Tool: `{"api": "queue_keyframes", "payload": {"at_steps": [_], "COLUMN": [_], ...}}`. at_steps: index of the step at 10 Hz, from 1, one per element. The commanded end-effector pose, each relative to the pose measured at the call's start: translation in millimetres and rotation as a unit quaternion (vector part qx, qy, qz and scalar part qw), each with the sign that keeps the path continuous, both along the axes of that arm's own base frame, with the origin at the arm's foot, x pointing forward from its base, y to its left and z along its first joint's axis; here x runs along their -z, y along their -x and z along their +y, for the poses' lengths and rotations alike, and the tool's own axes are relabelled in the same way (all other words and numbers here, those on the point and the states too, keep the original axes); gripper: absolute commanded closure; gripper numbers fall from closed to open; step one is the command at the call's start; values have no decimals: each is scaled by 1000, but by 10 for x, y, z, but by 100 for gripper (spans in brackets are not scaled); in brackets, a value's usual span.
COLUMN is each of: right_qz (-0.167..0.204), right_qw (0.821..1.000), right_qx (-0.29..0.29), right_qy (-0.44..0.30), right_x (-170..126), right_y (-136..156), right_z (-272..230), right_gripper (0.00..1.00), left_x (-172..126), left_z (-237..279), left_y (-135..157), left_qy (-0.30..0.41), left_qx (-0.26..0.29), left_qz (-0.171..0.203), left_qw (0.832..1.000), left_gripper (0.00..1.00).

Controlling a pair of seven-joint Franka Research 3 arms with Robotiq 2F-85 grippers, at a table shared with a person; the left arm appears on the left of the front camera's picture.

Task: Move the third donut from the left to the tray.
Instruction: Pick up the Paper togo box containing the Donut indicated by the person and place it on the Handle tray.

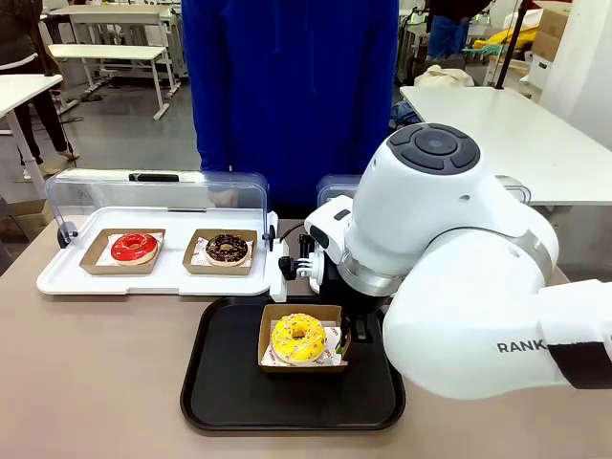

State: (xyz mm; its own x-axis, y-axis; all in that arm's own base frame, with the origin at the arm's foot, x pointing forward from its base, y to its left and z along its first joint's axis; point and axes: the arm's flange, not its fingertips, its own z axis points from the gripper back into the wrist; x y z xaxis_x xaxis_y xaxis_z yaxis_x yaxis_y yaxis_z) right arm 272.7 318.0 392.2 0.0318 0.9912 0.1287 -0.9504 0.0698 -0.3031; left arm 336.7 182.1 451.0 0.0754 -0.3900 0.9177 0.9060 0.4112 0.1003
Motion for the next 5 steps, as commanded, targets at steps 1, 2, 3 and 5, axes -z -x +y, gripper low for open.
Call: {"api": "queue_keyframes", "payload": {"at_steps": [1,2,3,5], "right_qz": [-3,-3,-3,-3], "right_qw": [1000,1000,1000,1000], "right_qx": [2,2,2,2], "right_qy": [2,2,2,2], "right_x": [5,5,5,5], "right_y": [15,15,15,15], "right_z": [17,17,17,17], "right_gripper": [0,0,0,0], "left_x": [-2,-2,-2,-2], "left_z": [-9,-9,-9,-9], "left_y": [-5,-5,-5,-5], "left_qy": [6,6,6,6], "left_qx": [2,2,2,2], "left_qz": [-12,-12,-12,-12], "left_qw": [1000,1000,1000,1000], "left_gripper": [0,0,0,0]}}
